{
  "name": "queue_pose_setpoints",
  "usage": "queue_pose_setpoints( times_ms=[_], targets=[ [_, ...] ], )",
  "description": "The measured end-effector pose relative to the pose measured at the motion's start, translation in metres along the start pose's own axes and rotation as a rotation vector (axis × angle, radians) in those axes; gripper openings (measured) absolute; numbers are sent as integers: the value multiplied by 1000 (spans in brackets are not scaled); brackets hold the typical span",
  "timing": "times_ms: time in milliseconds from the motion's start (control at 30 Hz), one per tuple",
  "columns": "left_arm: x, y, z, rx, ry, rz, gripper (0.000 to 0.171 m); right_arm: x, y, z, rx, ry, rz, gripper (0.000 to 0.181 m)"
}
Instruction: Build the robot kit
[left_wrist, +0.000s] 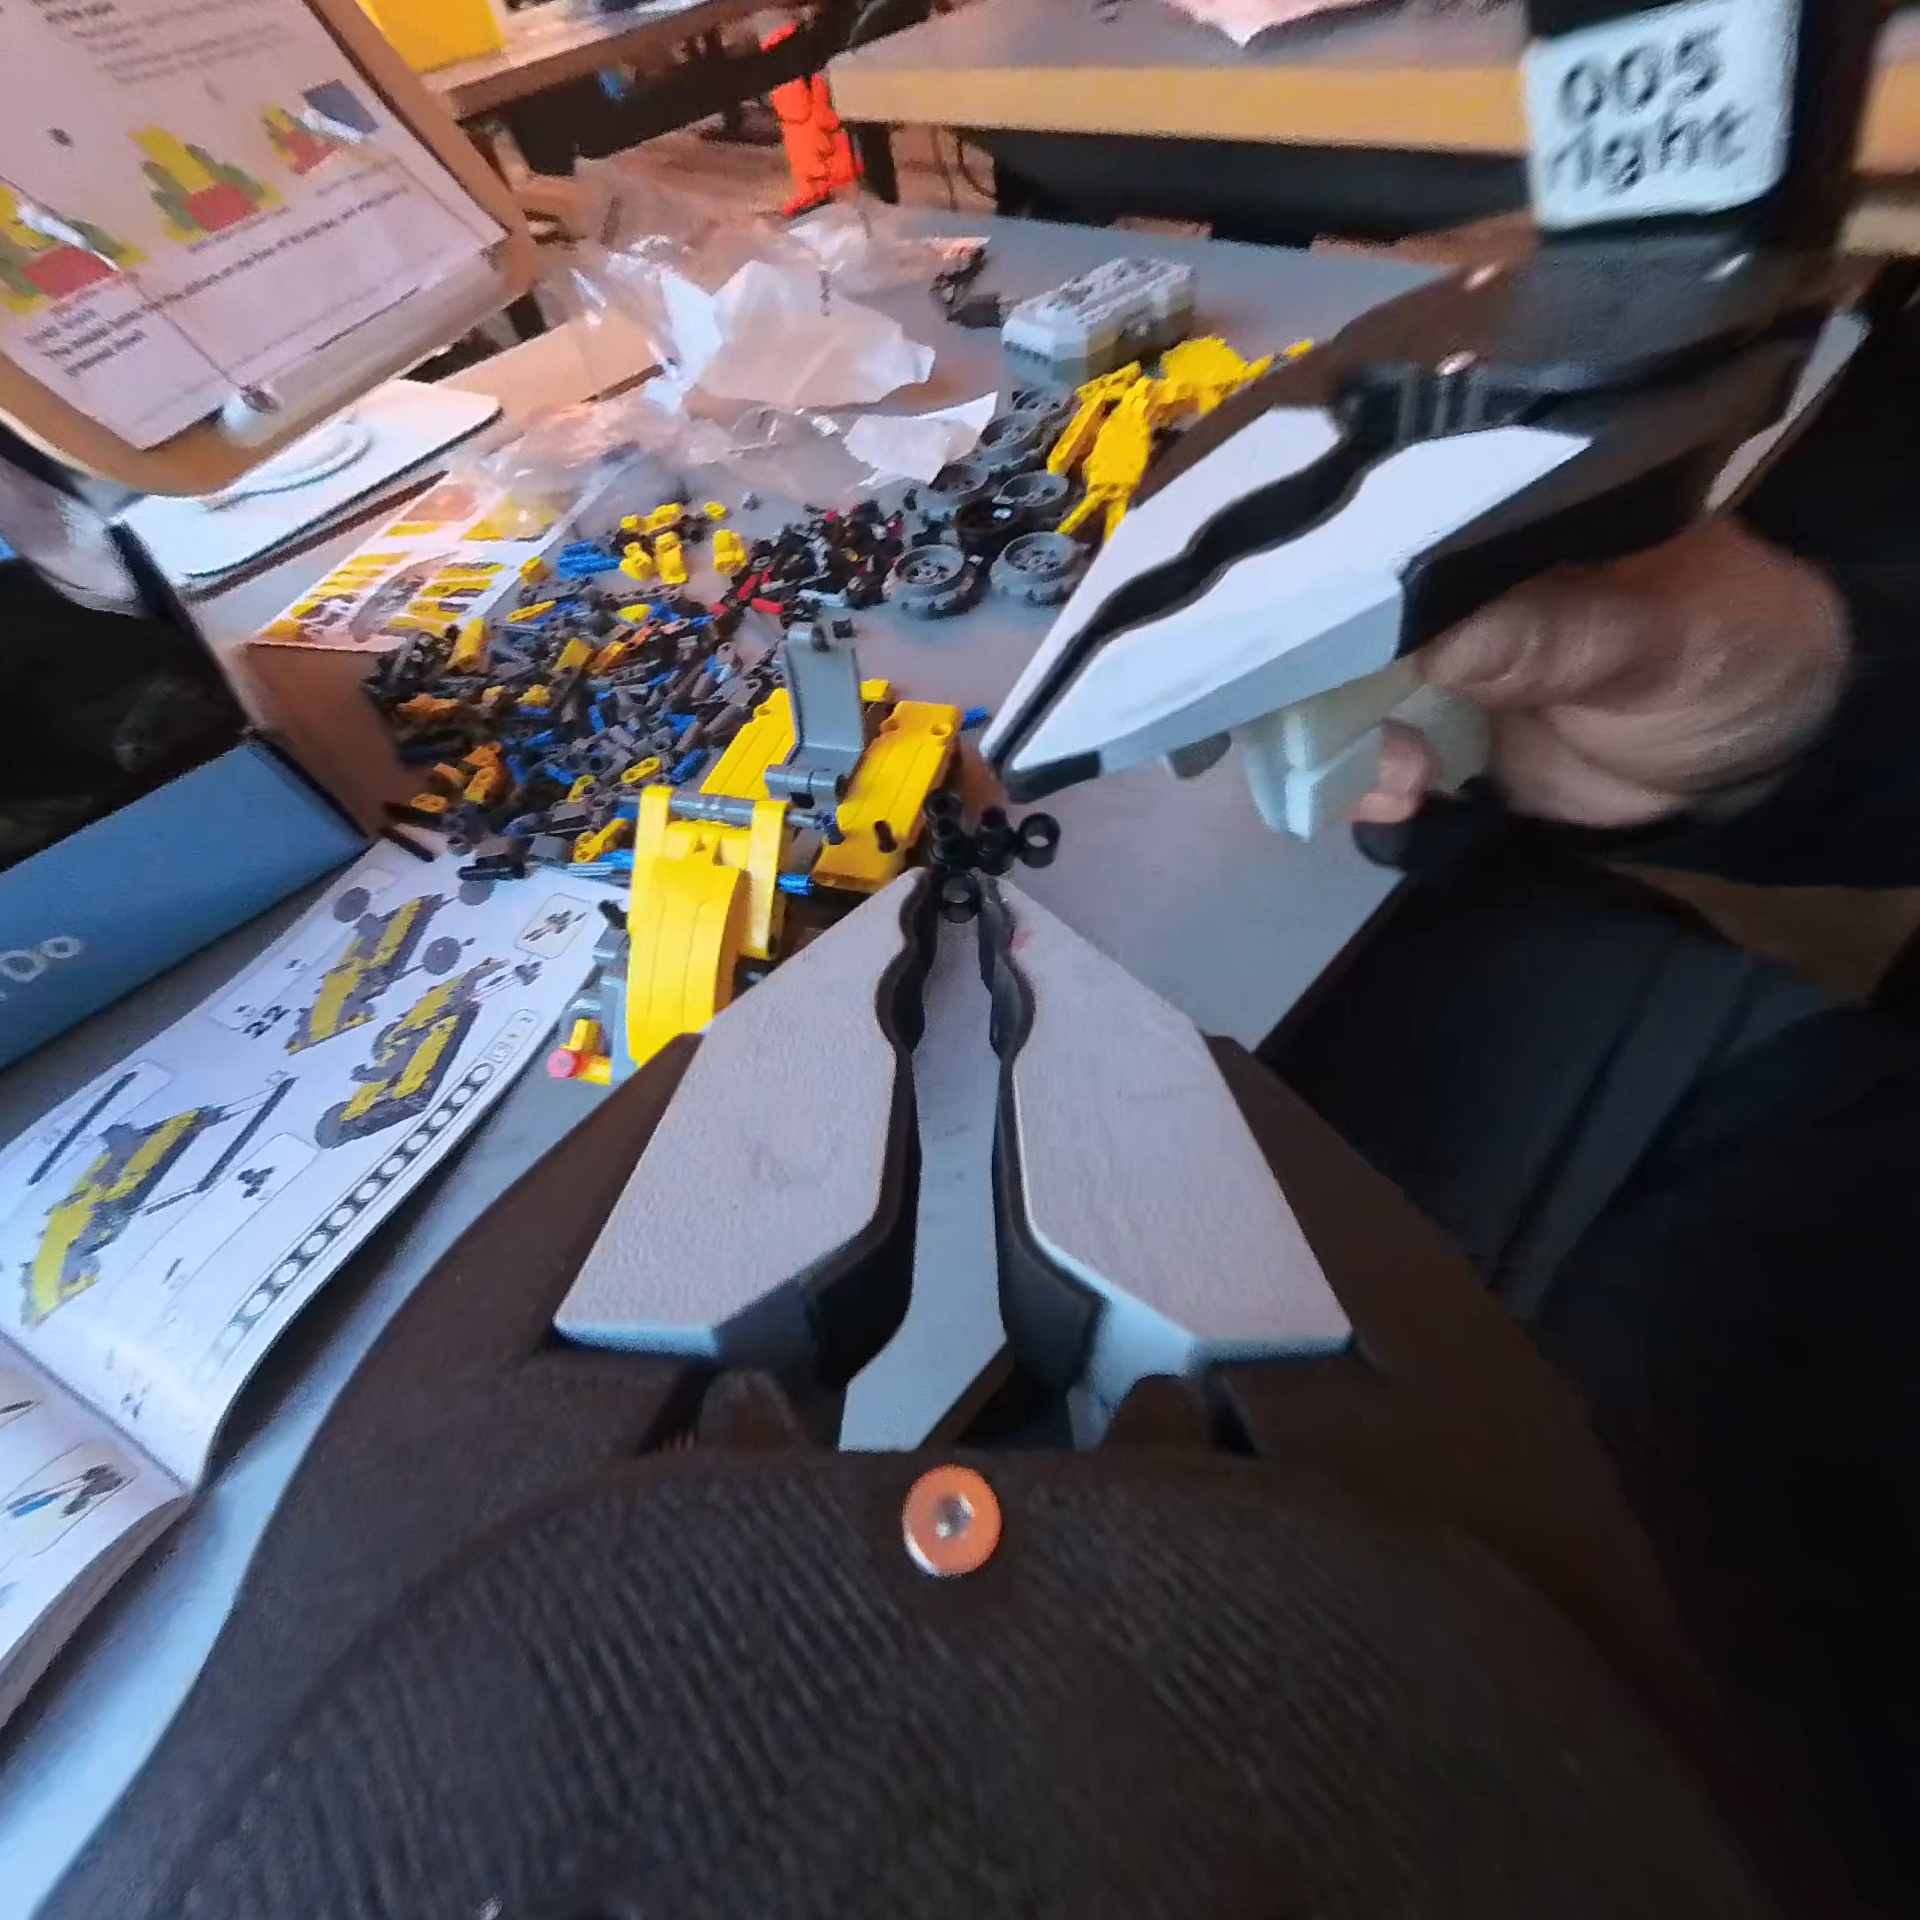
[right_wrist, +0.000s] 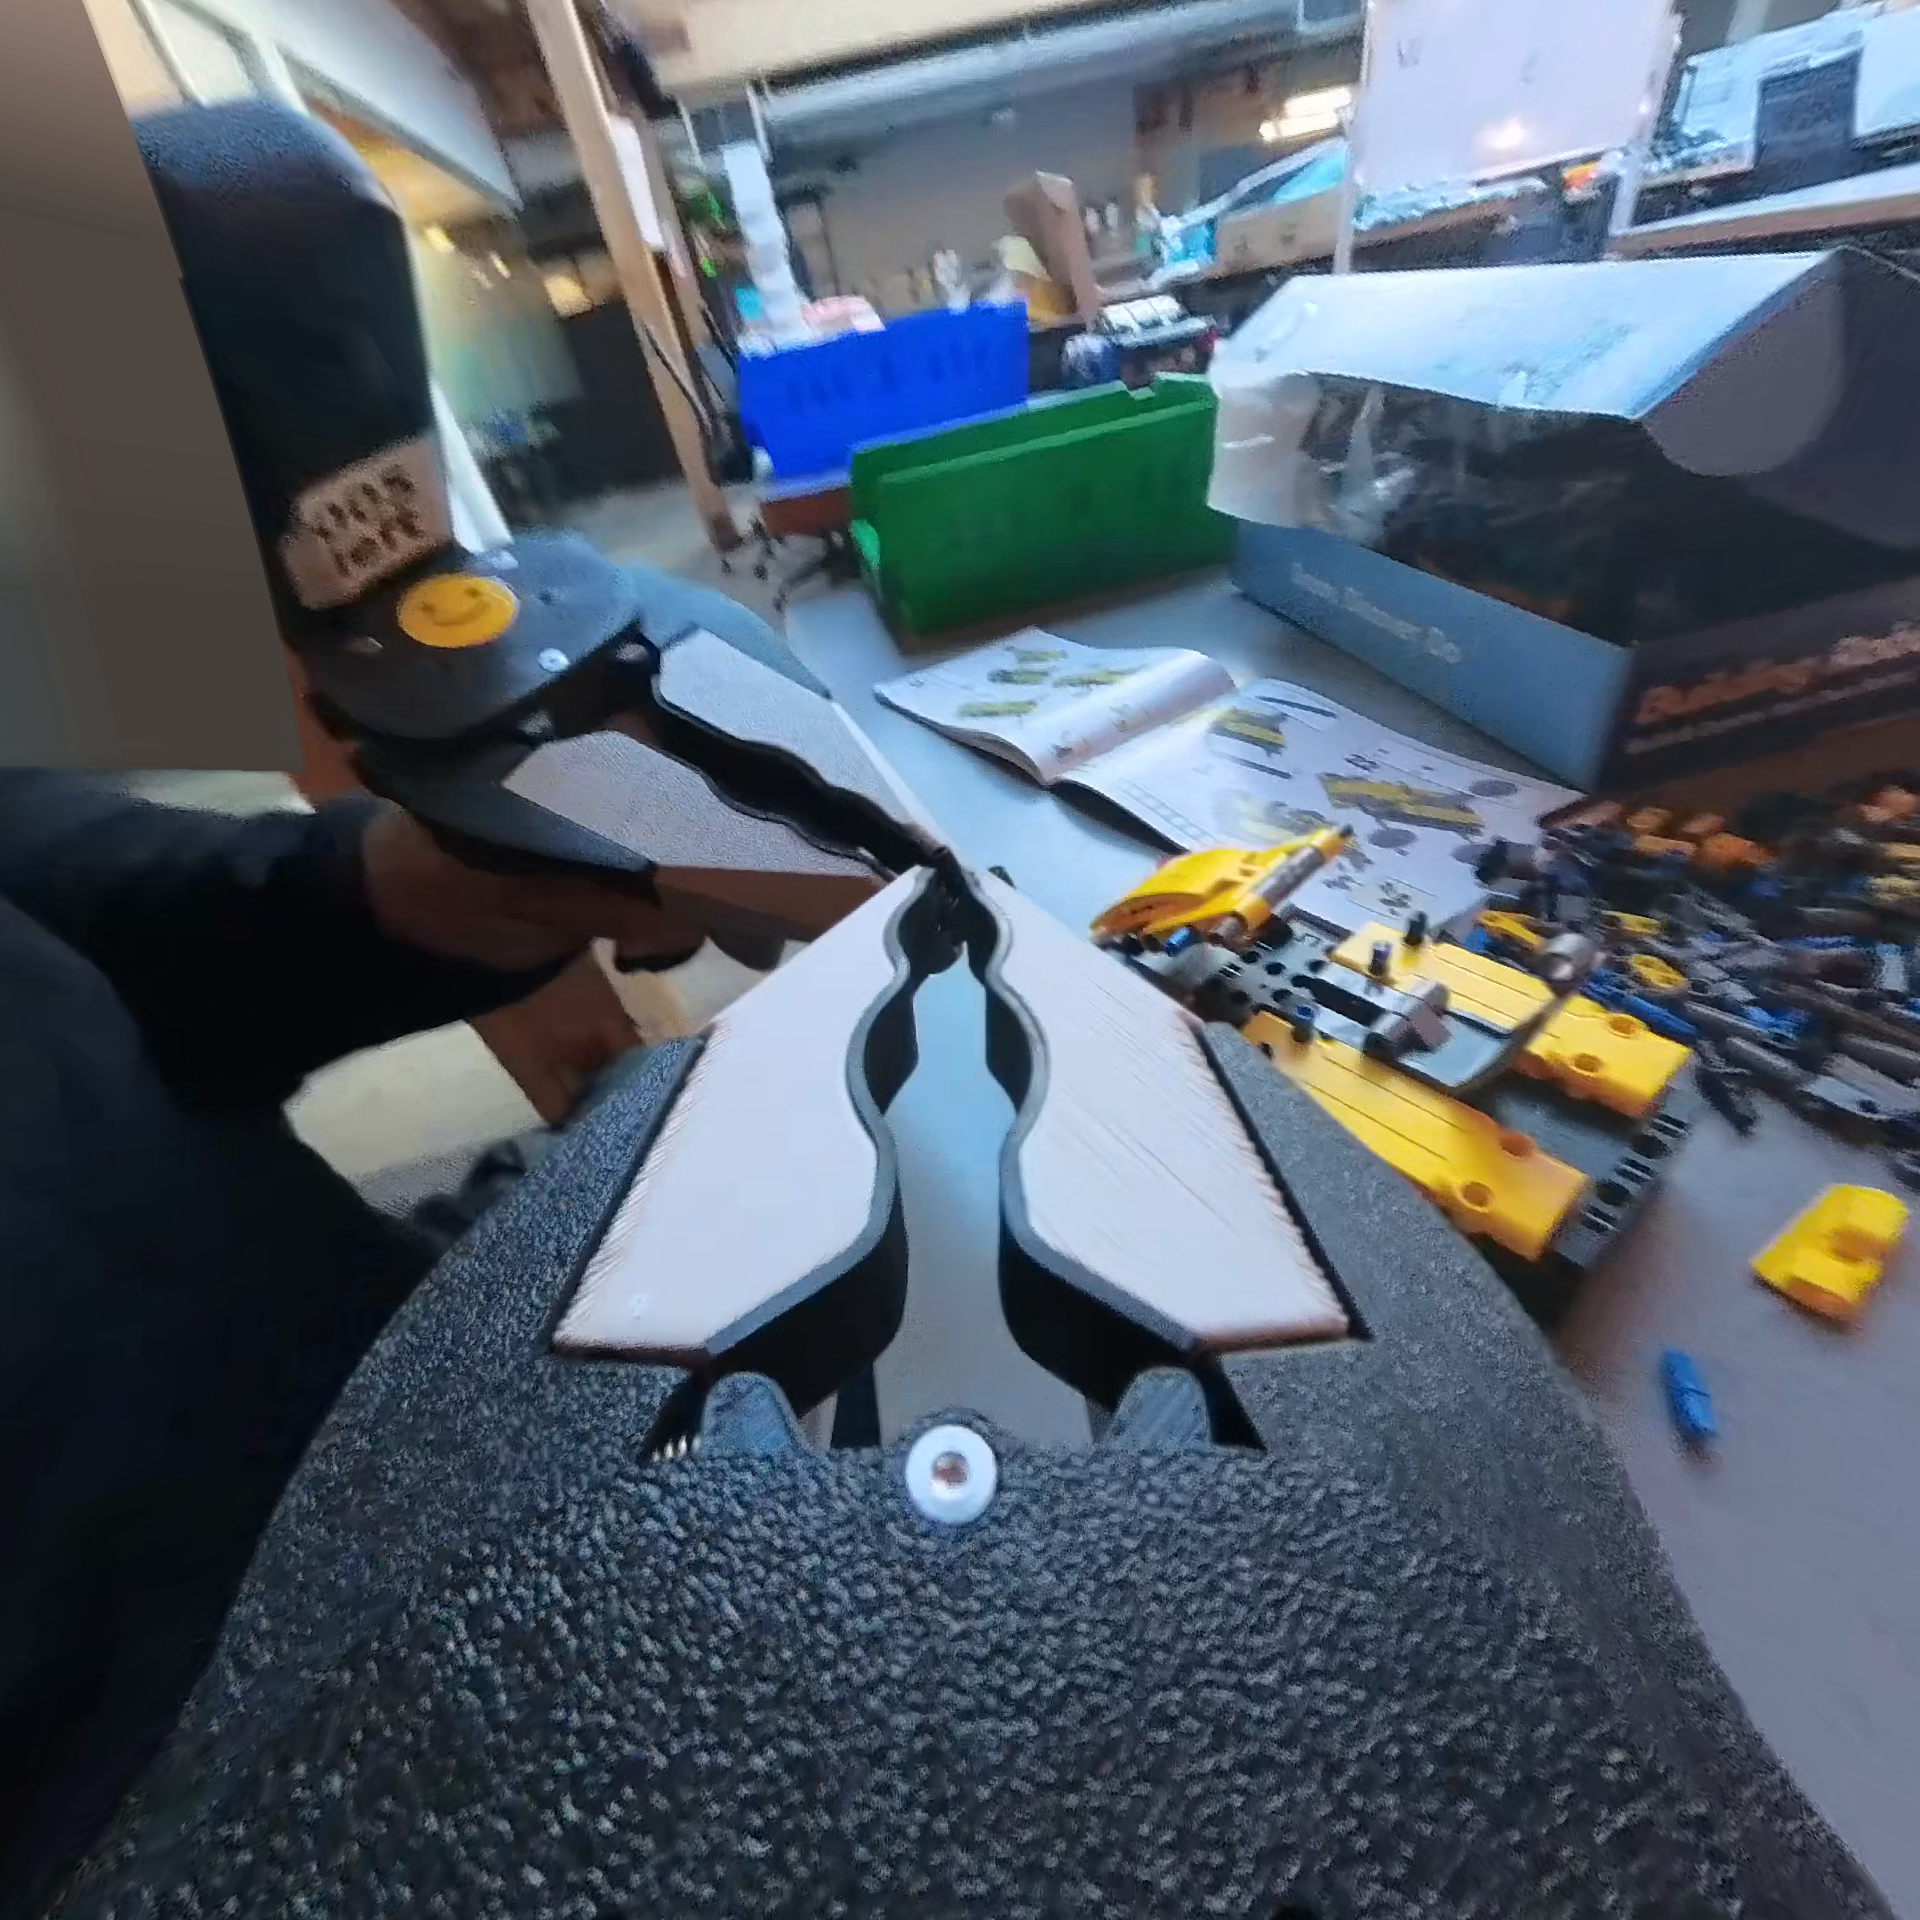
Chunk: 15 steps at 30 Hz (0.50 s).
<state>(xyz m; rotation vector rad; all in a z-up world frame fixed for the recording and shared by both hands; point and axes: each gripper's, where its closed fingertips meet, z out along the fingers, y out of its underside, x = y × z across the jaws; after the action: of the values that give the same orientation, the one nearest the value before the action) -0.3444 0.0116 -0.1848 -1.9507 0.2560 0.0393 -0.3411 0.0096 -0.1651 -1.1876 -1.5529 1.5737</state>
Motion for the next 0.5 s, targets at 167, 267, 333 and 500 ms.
queue_pose_setpoints(
  times_ms=[167,267,333,500],
  targets=[
    [4,8,8,-65,-15,34,4,-6,9,1,-87,49,-208,4],
    [6,11,9,-91,-5,27,4,-3,13,0,-120,81,-292,0],
    [8,13,10,-98,3,19,4,-5,14,-1,-135,92,-342,1],
    [7,13,10,-106,2,15,4,-5,15,-1,-142,110,-388,5]
  ],
)
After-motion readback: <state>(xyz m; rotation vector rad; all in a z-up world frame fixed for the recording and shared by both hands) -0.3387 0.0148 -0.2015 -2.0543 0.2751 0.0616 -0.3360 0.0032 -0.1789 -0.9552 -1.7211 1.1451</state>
